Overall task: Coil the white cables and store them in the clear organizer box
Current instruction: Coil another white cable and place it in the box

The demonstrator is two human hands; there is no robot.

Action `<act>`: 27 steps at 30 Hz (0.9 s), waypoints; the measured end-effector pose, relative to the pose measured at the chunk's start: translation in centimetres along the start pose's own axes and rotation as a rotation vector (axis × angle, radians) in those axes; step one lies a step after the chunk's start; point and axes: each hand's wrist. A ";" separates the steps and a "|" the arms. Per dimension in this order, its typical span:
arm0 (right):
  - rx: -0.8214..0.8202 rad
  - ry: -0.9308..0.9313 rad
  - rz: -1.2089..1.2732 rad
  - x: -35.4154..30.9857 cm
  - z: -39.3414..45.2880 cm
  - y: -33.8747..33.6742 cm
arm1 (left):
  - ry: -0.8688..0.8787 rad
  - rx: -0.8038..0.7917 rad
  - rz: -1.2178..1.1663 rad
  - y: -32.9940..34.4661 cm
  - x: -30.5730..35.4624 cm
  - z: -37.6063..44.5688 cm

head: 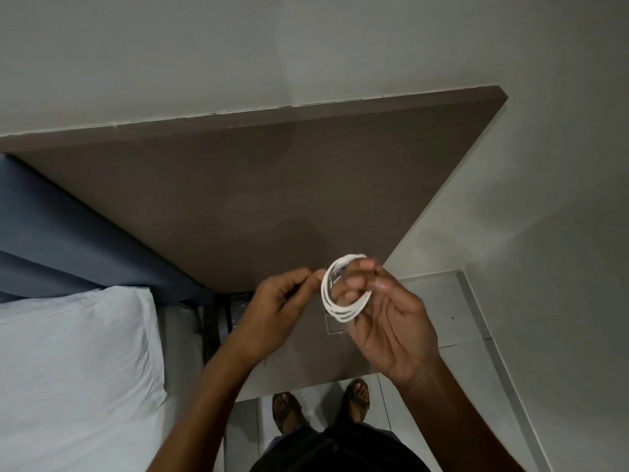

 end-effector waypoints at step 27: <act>0.471 0.161 -1.180 -0.4 0.7 0.2 | 0.146 -0.141 0.056 -2.6 0.5 -0.5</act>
Point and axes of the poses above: each hand's wrist, its own z-axis towards the middle knuckle, its own y-axis out of the palm, x = y × z, and after that the axes turned 9 degrees about y, right-handed
